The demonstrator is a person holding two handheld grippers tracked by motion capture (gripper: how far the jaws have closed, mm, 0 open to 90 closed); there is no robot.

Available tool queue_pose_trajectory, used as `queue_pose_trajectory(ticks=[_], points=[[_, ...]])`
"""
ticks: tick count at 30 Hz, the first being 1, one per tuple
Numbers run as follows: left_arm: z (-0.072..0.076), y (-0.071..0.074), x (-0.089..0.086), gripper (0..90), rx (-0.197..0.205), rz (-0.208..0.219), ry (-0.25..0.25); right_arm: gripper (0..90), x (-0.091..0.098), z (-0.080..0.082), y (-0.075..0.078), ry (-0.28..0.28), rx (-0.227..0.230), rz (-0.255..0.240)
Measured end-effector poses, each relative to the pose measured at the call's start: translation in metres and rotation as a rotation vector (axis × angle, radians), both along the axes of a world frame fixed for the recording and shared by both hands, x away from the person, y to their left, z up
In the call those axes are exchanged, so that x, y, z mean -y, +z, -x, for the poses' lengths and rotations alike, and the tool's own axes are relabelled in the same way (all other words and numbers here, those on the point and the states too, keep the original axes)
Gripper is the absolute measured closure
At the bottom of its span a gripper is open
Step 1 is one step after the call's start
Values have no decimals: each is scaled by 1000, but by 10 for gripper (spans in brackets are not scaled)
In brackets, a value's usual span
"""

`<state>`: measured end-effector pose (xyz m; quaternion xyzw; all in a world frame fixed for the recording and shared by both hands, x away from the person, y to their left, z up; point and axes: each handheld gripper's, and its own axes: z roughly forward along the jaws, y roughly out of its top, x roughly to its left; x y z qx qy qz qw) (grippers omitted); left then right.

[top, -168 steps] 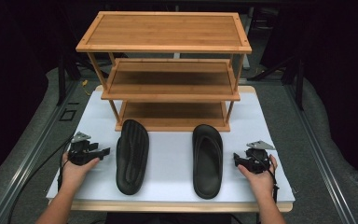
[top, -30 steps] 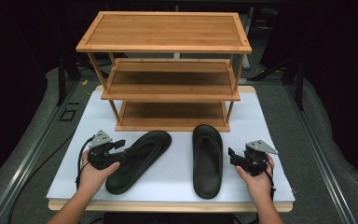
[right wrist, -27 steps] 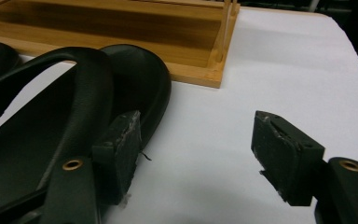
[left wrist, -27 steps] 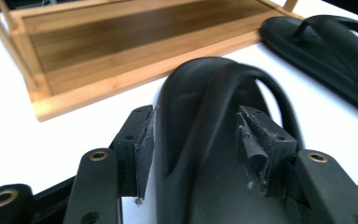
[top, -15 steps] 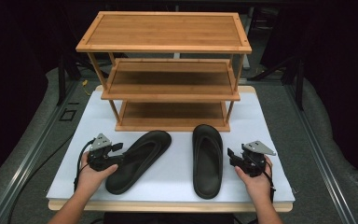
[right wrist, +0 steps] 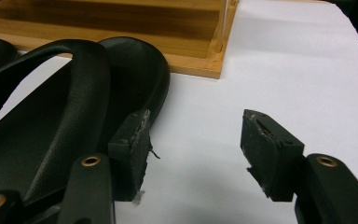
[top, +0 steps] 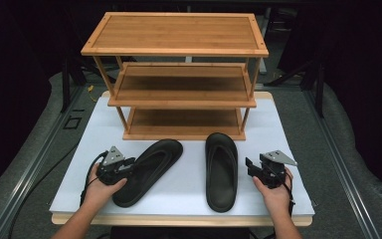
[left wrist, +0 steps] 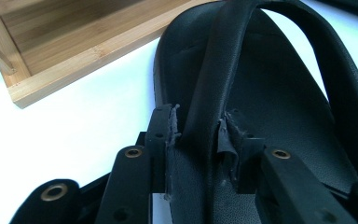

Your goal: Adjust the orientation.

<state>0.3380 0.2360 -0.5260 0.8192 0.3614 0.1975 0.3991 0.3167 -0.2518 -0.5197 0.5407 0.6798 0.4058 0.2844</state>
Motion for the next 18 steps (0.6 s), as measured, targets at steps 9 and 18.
queue_pose_trajectory(ticks=[9, 18], points=[[-3, 1, -4, 756, -17, 28, 0, 431, 2, 0, 0, -9, 2, -11], [-3, 5, -6, 813, -49, 48, 20, 433, 4, -1, -1, -6, -5, -30]])
